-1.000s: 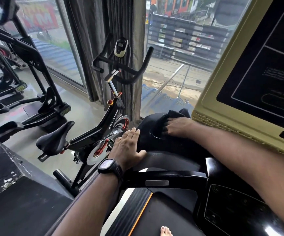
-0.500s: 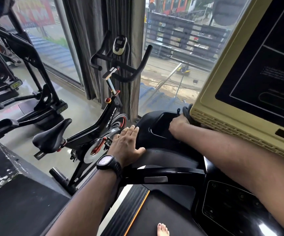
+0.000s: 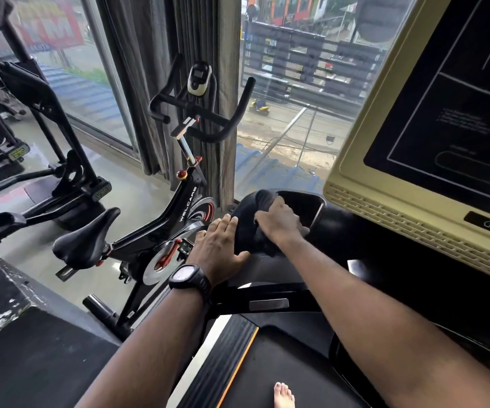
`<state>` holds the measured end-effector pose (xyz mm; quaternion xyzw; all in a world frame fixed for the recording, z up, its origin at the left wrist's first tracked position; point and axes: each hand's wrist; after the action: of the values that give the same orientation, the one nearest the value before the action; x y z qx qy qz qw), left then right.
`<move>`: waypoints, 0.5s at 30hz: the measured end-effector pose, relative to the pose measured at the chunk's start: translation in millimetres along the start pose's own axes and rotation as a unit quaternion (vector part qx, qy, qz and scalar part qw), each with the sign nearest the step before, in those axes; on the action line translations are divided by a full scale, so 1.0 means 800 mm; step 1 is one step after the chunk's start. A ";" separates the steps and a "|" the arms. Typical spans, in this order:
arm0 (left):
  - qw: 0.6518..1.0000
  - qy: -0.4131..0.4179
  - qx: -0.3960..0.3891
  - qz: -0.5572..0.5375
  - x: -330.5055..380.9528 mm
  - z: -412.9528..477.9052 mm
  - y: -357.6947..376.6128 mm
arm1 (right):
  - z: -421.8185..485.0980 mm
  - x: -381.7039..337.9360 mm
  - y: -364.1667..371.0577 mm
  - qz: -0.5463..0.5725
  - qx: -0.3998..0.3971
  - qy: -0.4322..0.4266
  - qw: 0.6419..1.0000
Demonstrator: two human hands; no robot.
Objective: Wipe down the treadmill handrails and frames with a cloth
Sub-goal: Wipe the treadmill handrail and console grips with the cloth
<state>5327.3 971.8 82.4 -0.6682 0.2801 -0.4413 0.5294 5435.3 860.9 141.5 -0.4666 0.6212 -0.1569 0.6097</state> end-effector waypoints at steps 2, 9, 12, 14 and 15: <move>1.000 0.001 0.001 0.000 0.000 0.000 0.000 | 0.003 -0.006 -0.003 -0.024 -0.036 0.014 0.999; 1.000 0.000 -0.004 0.000 0.002 0.001 -0.001 | 0.016 0.002 -0.015 -0.055 -0.070 -0.053 0.995; 1.000 -0.005 -0.002 0.003 0.001 -0.001 -0.001 | 0.019 0.000 -0.002 -0.093 -0.033 -0.047 0.994; 1.000 -0.004 -0.003 0.003 0.001 -0.001 -0.001 | 0.022 0.008 -0.005 -0.166 -0.085 -0.096 0.978; 1.000 -0.003 -0.008 0.002 0.001 -0.001 -0.001 | 0.023 0.016 -0.013 -0.215 -0.124 -0.128 0.960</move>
<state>5327.0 970.7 83.3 -0.6731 0.2830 -0.4362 0.5259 5458.5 852.4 137.7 -0.6774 0.4379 -0.1447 0.5731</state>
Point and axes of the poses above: each hand's wrist, its own z-axis towards the middle knuckle, its own y-axis out of the palm, x = y × z, and after that the axes turned 11 degrees about -y, right-handed
